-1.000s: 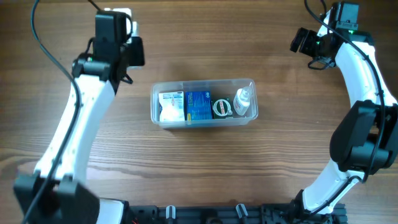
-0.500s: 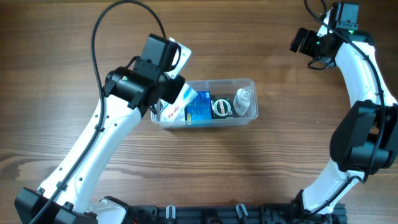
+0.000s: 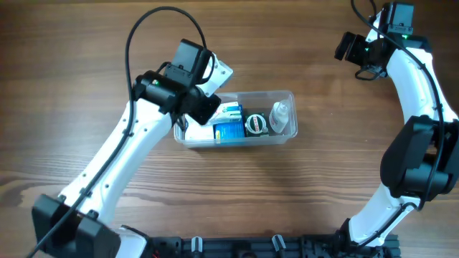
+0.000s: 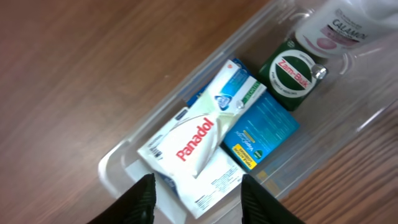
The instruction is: Pack container
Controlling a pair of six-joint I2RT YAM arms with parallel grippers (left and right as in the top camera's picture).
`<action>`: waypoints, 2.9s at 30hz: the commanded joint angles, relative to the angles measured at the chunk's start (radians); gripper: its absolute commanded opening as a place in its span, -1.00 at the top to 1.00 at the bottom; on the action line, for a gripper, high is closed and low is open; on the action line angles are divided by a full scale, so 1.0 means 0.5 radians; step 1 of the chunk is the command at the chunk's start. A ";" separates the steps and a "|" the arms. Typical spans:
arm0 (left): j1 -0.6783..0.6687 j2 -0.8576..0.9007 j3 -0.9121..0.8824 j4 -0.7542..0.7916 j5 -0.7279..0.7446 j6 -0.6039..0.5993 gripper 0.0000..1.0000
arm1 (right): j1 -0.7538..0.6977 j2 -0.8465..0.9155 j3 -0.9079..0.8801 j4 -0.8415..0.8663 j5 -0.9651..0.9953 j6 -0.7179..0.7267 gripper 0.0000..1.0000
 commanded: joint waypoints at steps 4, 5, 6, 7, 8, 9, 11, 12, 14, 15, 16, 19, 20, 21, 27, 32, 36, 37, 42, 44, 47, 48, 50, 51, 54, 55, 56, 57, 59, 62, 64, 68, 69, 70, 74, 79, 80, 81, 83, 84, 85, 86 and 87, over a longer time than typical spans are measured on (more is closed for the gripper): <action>-0.006 0.208 0.011 -0.003 0.143 0.020 0.31 | -0.008 0.026 0.036 0.004 0.020 -0.024 -0.99; -0.006 0.211 0.011 -0.009 0.142 0.020 0.40 | -0.008 0.026 0.036 0.004 0.020 -0.024 -0.99; -0.005 0.204 0.014 -0.009 0.141 0.019 0.43 | -0.008 0.026 0.036 0.004 0.020 -0.024 -0.99; 0.001 0.168 0.027 -0.003 0.141 -0.011 0.45 | -0.008 0.026 0.036 0.004 0.020 -0.024 -0.99; 0.014 0.121 0.050 0.011 0.142 -0.074 0.44 | -0.008 0.026 0.036 0.004 0.020 -0.024 -1.00; 0.031 0.065 0.076 0.022 0.141 -0.135 0.37 | -0.008 0.026 0.036 0.004 0.020 -0.024 -0.99; 0.094 -0.072 0.121 0.032 0.142 -0.268 0.21 | -0.008 0.026 0.036 0.004 0.020 -0.024 -0.99; 0.139 -0.169 0.123 0.044 0.143 -0.379 0.17 | -0.008 0.026 0.036 0.004 0.020 -0.024 -1.00; 0.217 -0.340 0.123 0.010 0.143 -0.587 -0.27 | -0.008 0.026 0.036 0.004 0.020 -0.024 -0.99; 0.244 -0.414 0.123 -0.023 0.141 -0.655 -0.51 | -0.008 0.026 0.036 0.004 0.020 -0.023 -0.99; 0.265 -0.478 0.123 -0.056 0.140 -0.699 -0.68 | -0.008 0.026 0.036 0.004 0.020 -0.024 -1.00; 0.343 -0.748 0.123 -0.139 0.124 -0.842 -0.99 | -0.008 0.026 0.036 0.004 0.020 -0.024 -0.99; 0.358 -0.812 0.123 -0.142 0.124 -0.876 -0.99 | -0.008 0.026 0.036 0.004 0.020 -0.024 -1.00; 0.381 -0.961 0.123 -0.136 0.125 -0.941 -0.99 | -0.008 0.026 0.036 0.004 0.020 -0.024 -1.00; 0.384 -1.579 0.122 -0.297 0.118 -1.028 -0.99 | -0.008 0.026 0.036 0.004 0.020 -0.024 -0.99; 0.384 -1.904 0.122 -0.433 0.118 -1.028 -0.99 | -0.008 0.026 0.036 0.004 0.020 -0.024 -1.00; 0.384 -2.013 0.122 -0.481 0.118 -1.028 -0.99 | -0.008 0.026 0.036 0.004 0.020 -0.024 -0.99; 0.384 -2.026 0.122 -0.481 0.118 -1.028 -1.00 | -0.008 0.026 0.036 0.004 0.020 -0.024 -1.00; 0.384 -2.037 0.122 -0.525 0.118 -1.028 -0.99 | -0.008 0.026 0.036 0.004 0.020 -0.024 -0.99; 0.372 -2.053 0.111 -0.609 0.121 -1.028 -1.00 | -0.008 0.026 0.036 0.004 0.020 -0.024 -0.99; 0.385 -2.155 0.066 -0.725 0.158 -1.029 -0.99 | -0.008 0.026 0.036 0.004 0.020 -0.024 -0.99; 0.397 -2.220 0.021 -0.753 0.183 -1.028 -1.00 | -0.008 0.026 0.036 0.004 0.020 -0.024 -1.00; 0.443 -2.408 -0.133 -0.764 0.185 -1.028 -0.99 | -0.008 0.026 0.036 0.004 0.020 -0.024 -0.99; 0.463 -2.498 -0.211 -0.764 0.185 -1.028 -1.00 | -0.008 0.026 0.036 0.004 0.020 -0.024 -0.99; 0.478 -2.686 -0.417 -0.750 0.185 -1.028 -0.99 | -0.008 0.026 0.036 0.004 0.020 -0.024 -1.00; 0.478 -2.752 -0.519 -0.710 0.185 -1.028 -1.00 | -0.008 0.026 0.036 0.004 0.020 -0.024 -1.00; 0.479 -2.798 -0.602 -0.654 0.185 -1.028 -0.99 | -0.008 0.026 0.036 0.004 0.020 -0.024 -0.99; 0.480 -2.845 -0.700 -0.582 0.185 -1.028 -1.00 | -0.008 0.026 0.036 0.004 0.020 -0.024 -0.99; 0.479 -2.966 -1.035 -0.242 0.185 -1.028 -0.99 | -0.008 0.026 0.036 0.004 0.020 -0.024 -0.99; 0.480 -3.047 -1.344 0.188 0.185 -1.027 -1.00 | -0.008 0.026 0.036 0.004 0.020 -0.024 -0.99; 0.482 -3.089 -1.553 0.529 0.185 -1.025 -0.99 | -0.008 0.026 0.036 0.004 0.020 -0.024 -1.00; 0.535 -3.133 -1.984 1.229 0.185 -1.013 -0.99 | -0.008 0.026 0.036 0.004 0.020 -0.024 -0.99; 0.550 -3.133 -2.056 1.338 0.185 -1.013 -0.99 | -0.008 0.026 0.036 0.004 0.020 -0.024 -1.00; 0.571 -3.134 -2.133 1.448 0.186 -1.013 -1.00 | -0.008 0.026 0.036 0.004 0.020 -0.024 -1.00; 0.650 -3.134 -2.325 1.687 0.186 -1.013 -0.99 | -0.008 0.026 0.036 0.004 0.020 -0.024 -1.00; 0.723 -3.137 -2.477 1.849 0.196 -1.014 -1.00 | -0.008 0.026 0.036 0.004 0.020 -0.024 -0.99; 0.737 -3.142 -2.502 1.884 0.205 -1.013 -0.99 | -0.008 0.026 0.036 0.004 0.020 -0.024 -1.00; 0.761 -3.152 -2.535 1.920 0.217 -1.014 -1.00 | -0.008 0.026 0.036 0.004 0.020 -0.024 -0.99; 0.771 -3.158 -2.560 1.933 0.215 -1.012 -0.99 | -0.008 0.026 0.036 0.004 0.020 -0.024 -0.99; 0.771 -3.158 -2.576 1.935 0.215 -1.012 -0.99 | -0.008 0.026 0.036 0.004 0.020 -0.024 -1.00; 0.771 -3.158 -2.593 1.936 0.215 -1.013 -0.99 | -0.008 0.026 0.036 0.004 0.020 -0.024 -0.99; 0.771 -3.158 -2.618 1.952 0.215 -1.013 -0.99 | -0.008 0.026 0.036 0.004 0.020 -0.024 -0.99; 0.771 -3.158 -2.649 1.978 0.216 -1.013 -0.99 | -0.008 0.026 0.036 0.004 0.020 -0.024 -0.99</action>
